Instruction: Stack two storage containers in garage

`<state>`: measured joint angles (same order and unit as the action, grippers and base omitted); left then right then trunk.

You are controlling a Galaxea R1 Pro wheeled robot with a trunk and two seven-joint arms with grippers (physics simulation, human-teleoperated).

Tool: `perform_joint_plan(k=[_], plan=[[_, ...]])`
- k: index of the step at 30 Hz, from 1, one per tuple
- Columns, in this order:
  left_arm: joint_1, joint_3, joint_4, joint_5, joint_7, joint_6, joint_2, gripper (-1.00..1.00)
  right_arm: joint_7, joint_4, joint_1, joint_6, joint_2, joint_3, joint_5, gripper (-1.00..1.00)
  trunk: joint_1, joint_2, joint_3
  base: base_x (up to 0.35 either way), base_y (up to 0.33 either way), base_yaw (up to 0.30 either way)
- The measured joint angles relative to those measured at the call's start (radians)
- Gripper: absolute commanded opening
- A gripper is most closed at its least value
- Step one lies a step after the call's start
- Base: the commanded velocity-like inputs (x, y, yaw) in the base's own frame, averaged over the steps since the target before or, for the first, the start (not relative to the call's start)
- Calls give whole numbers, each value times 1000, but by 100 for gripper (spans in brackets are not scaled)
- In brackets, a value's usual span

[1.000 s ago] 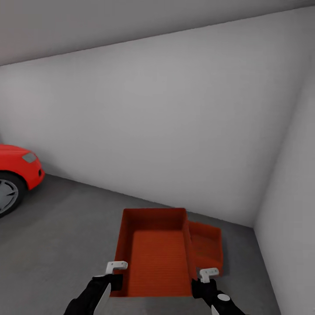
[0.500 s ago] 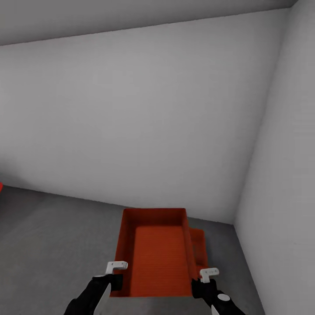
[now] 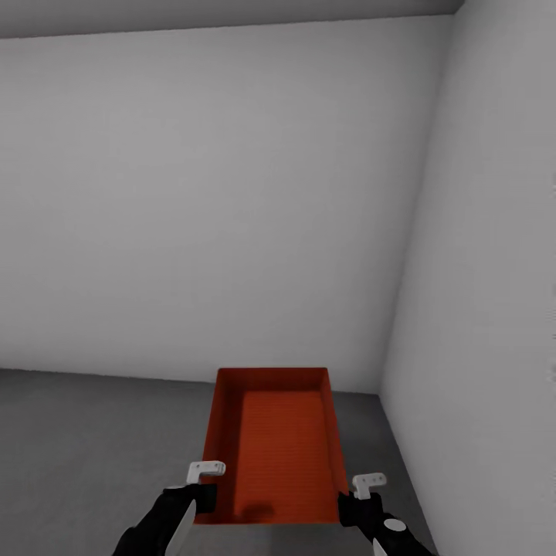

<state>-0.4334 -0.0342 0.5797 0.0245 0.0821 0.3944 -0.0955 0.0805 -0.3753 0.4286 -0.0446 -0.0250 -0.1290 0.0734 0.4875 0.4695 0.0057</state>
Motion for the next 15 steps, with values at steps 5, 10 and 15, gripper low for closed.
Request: perform_joint_plan(k=[5, 10, 15], plan=[[0, 0, 0, 0, 0, 0, 0, -100, 0, 0, 0, 0, 0, 0, 0, -100, 0, 0, -3, 299, -3, -243], [0, 0, 0, 0, 0, 0, 0, -100, 0, 0, 0, 0, 0, 0, 0, -100, 0, 0, -4, 72, 0, -49], [0, 1, 1, 0, 0, 0, 0, -100, 0, 0, 0, 0, 0, 0, 0, -100, 0, 0, -4, 77, 0, -5]])
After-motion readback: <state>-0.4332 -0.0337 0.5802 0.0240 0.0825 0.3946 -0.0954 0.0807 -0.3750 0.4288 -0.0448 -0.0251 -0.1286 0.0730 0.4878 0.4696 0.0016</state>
